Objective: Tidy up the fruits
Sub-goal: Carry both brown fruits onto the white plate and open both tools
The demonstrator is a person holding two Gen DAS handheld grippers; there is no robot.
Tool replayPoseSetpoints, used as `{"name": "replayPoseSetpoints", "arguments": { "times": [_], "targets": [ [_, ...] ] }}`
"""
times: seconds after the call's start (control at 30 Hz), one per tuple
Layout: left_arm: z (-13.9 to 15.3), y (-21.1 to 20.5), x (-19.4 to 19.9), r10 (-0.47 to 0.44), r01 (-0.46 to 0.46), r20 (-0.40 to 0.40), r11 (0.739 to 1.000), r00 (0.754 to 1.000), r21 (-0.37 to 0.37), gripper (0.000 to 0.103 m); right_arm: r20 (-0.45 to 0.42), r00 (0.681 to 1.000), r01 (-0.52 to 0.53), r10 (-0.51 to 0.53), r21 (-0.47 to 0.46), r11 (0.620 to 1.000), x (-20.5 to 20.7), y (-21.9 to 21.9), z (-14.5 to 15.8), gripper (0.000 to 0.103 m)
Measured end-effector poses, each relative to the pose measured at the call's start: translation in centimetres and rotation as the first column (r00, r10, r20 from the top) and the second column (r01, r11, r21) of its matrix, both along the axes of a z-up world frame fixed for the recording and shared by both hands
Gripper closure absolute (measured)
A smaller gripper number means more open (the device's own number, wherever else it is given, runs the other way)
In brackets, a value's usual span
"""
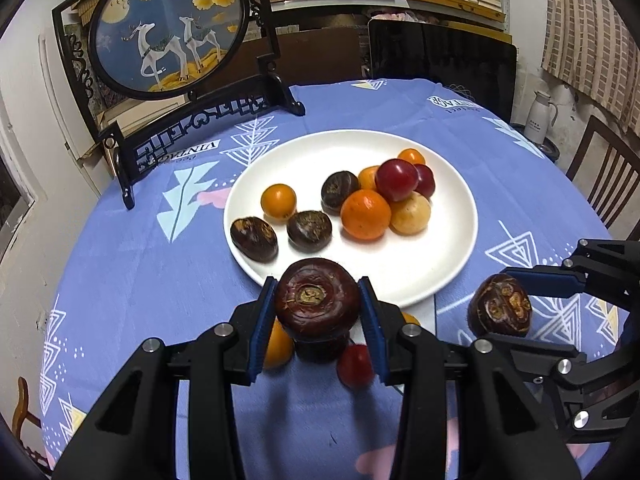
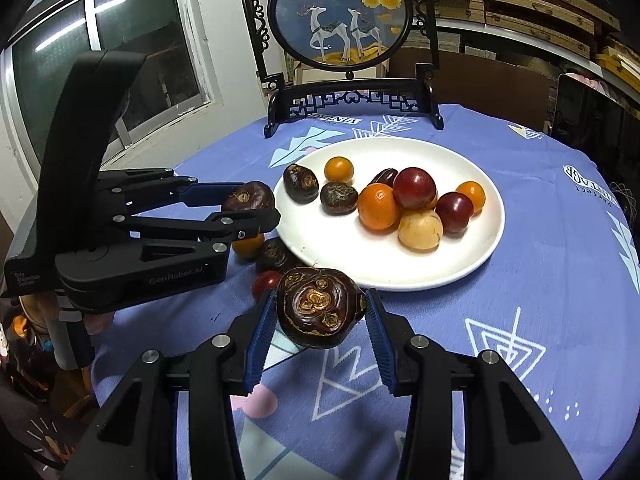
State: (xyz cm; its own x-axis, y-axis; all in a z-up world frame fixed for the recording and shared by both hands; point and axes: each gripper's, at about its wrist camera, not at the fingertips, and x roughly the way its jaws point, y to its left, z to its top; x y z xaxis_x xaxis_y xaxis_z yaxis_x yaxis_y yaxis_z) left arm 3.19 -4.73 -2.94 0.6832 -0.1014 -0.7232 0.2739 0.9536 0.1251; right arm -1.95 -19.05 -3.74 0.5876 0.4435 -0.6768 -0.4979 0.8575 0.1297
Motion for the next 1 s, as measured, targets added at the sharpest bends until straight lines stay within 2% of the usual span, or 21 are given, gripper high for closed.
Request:
{"name": "replayPoseSetpoints", "arguments": {
  "times": [0.43,1.0],
  "targets": [
    [1.9,0.0,4.8,0.038,-0.038,0.046,0.999,0.998,0.005,0.064,0.09,0.993,0.069,-0.072,0.034,0.997,4.2,-1.6,3.5,0.058],
    [0.3,-0.9,8.8,0.053,-0.053,0.008,0.999,0.999,0.012,0.064,0.073,0.992,0.101,-0.107,0.075,0.992,9.8,-0.7,3.5,0.058]
  ]
}}
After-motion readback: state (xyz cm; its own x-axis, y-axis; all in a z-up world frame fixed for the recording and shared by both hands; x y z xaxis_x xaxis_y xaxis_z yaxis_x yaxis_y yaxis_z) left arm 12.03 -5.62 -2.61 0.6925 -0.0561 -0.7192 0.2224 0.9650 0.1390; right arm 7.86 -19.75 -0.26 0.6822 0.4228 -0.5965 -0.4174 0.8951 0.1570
